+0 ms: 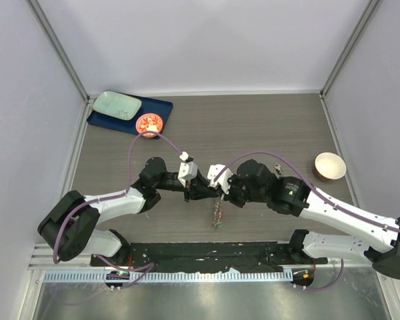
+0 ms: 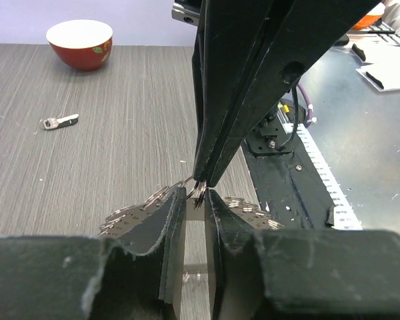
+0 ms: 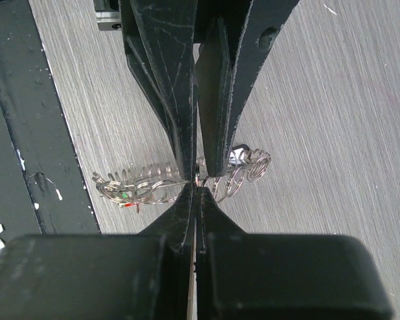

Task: Put the keys on the keyring

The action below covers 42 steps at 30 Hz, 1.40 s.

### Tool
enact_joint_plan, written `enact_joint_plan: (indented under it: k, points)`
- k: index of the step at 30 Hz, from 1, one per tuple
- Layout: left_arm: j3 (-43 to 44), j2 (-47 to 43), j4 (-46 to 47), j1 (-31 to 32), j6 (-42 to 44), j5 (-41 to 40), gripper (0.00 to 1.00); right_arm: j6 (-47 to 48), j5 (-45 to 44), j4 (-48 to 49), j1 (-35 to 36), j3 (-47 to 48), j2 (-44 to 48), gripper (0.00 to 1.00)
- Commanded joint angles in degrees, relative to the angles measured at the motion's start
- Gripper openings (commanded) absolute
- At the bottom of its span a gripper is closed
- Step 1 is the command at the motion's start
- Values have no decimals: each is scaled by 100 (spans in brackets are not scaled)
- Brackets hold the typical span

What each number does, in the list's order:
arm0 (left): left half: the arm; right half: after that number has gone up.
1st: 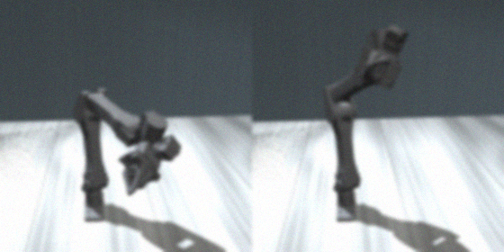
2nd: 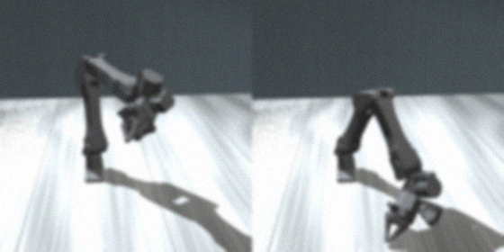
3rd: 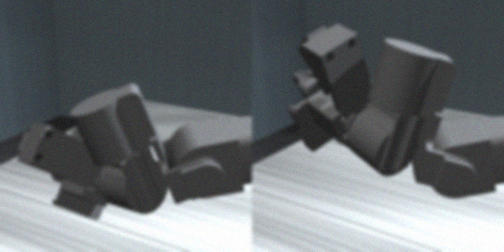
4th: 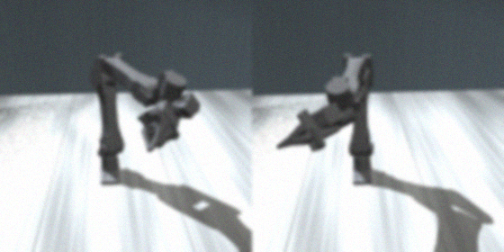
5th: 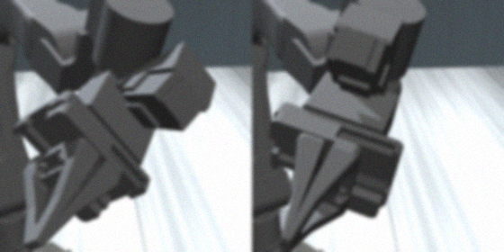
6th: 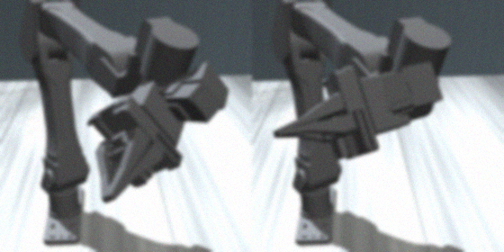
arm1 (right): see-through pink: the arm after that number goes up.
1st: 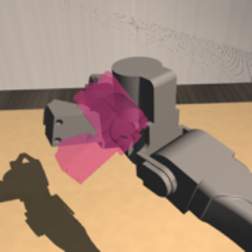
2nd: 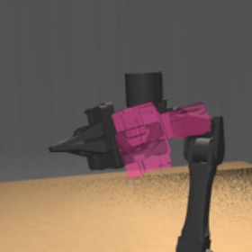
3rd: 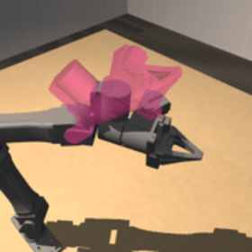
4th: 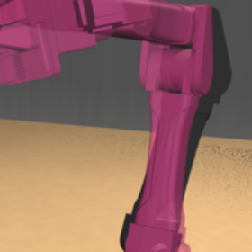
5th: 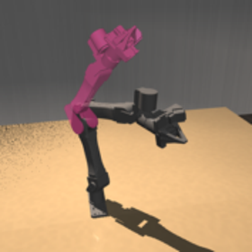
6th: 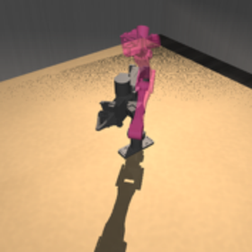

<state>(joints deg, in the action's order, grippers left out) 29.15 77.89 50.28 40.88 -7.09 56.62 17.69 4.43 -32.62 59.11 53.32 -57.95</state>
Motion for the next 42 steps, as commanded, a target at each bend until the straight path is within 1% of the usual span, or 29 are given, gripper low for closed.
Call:
enact_joint_plan:
  k: [1, 4, 8, 10, 15, 17, 20, 21, 23, 24, 26, 27, 28, 29, 30, 32, 34, 35, 36, 37, 38, 39, 41, 42]
  points:
    - [258, 51, -123, 25, 181, 42, 20, 24, 15, 458, 4, 65, 205, 1]
    - [293, 112, -194, 34, 182, 51, 22, 24, -3, 467, 4, 56, 223, 1]
    - [337, 139, -203, 34, 147, 112, 21, 15, 14, 467, 4, 47, 214, 1]
    - [337, 113, -203, 42, 138, 95, 14, 15, 23, 459, 13, 38, 214, 1]
    - [302, 34, -203, 34, 173, -10, 0, -11, 23, 476, 13, 47, 197, 1]
    - [267, -28, -203, 34, 199, -63, 0, -55, -29, 511, 13, 38, 206, 2]
    - [197, -133, -203, 34, 235, -204, 0, -143, -56, 546, 13, 56, 232, 13]
    - [136, -177, -203, 34, 269, -265, 0, -178, -56, 546, 4, 56, 232, 22]
    - [57, -343, -220, 34, 296, -467, 0, -231, -73, 581, 13, 126, 232, 31]
    - [-5, -397, -273, 34, 340, -563, 0, -292, -134, 599, 4, 143, 241, 40]
    - [-67, -607, -334, 43, 393, -853, 0, -380, -222, 625, 13, 205, 267, 48]
    - [-137, -678, -439, 34, 436, -950, 0, -485, -388, 652, 13, 214, 328, 57]
    - [-163, -765, -527, 42, 585, -1064, 0, -547, -425, 687, 13, 231, 355, 61]
    - [-190, -853, -598, 34, 656, -1135, 0, -600, -677, 713, 13, 240, 390, 66]
    - [-251, -1046, -746, 34, 683, -1214, 0, -687, -941, 783, 13, 249, 451, 74]
    - [-295, -1231, -949, 34, 850, -1451, 0, -916, -1276, 854, 13, 249, 504, 81]
    - [-330, -1539, -1265, 42, 937, -1592, 0, -1109, -1697, 924, 13, 258, 557, 83]
    - [-339, -1644, -1371, 34, 973, -1732, 0, -1180, -1813, 959, -31, 258, 557, 88]
    - [-366, -1802, -1555, 34, 982, -1803, 0, -1259, -1936, 1012, -49, 267, 566, 90]
    - [-383, -1890, -1609, 34, 990, -1882, 0, -1407, -2102, 1047, -66, 241, 592, 93]
    - [-470, -1978, -1627, 42, 964, -2031, 0, -1479, -2191, 1100, -119, 214, 618, 98]
    - [-584, -2231, -1549, 34, 851, -2119, 0, -1749, -2453, 1300, -250, 83, 714, 100]
    - [-699, -2330, -1416, 34, 763, -2120, 0, -1953, -2403, 1355, -557, 30, 742, 99]
    - [-726, -2374, -1346, 42, 736, -2111, 0, -2041, -2055, 1355, -741, -14, 759, 100]
